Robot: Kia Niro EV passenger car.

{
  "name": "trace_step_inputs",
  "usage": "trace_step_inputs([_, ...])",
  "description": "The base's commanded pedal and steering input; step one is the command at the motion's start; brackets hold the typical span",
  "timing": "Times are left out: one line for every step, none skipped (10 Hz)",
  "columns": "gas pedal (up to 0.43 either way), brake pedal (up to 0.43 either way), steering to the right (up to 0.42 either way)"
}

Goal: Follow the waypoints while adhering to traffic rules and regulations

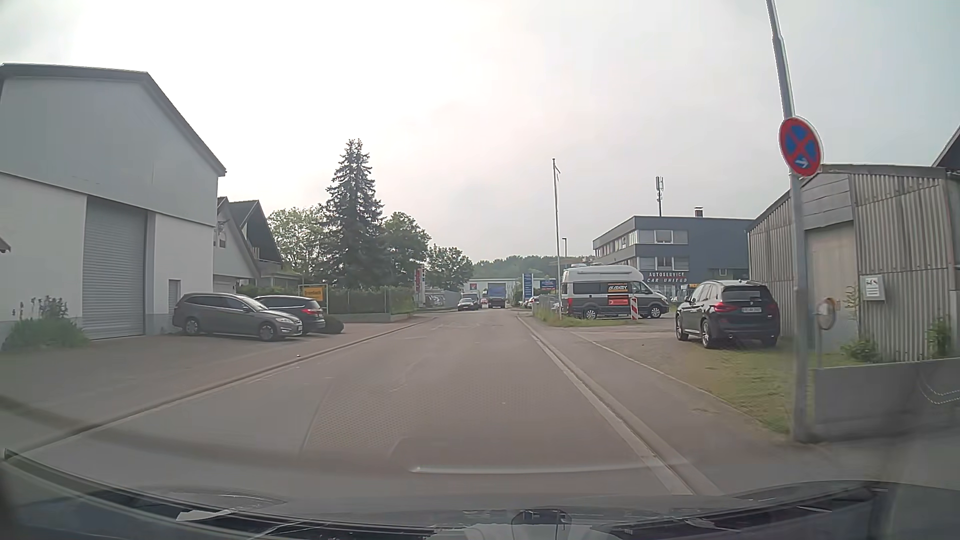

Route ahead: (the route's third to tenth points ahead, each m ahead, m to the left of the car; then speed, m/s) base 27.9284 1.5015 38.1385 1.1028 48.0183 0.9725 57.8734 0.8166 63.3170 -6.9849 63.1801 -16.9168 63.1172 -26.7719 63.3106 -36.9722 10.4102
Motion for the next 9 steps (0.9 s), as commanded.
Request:
trace_step_inputs([0.028, 0.0, -0.003])
trace_step_inputs([0.028, 0.0, -0.002])
trace_step_inputs([0.028, 0.0, -0.001])
trace_step_inputs([0.028, 0.0, -0.001])
trace_step_inputs([0.028, 0.0, -0.001])
trace_step_inputs([0.02, 0.0, -0.001])
trace_step_inputs([0.0, 0.0, 0.0])
trace_step_inputs([0.0, 0.0, 0.0])
trace_step_inputs([0.0, 0.0, 0.0])
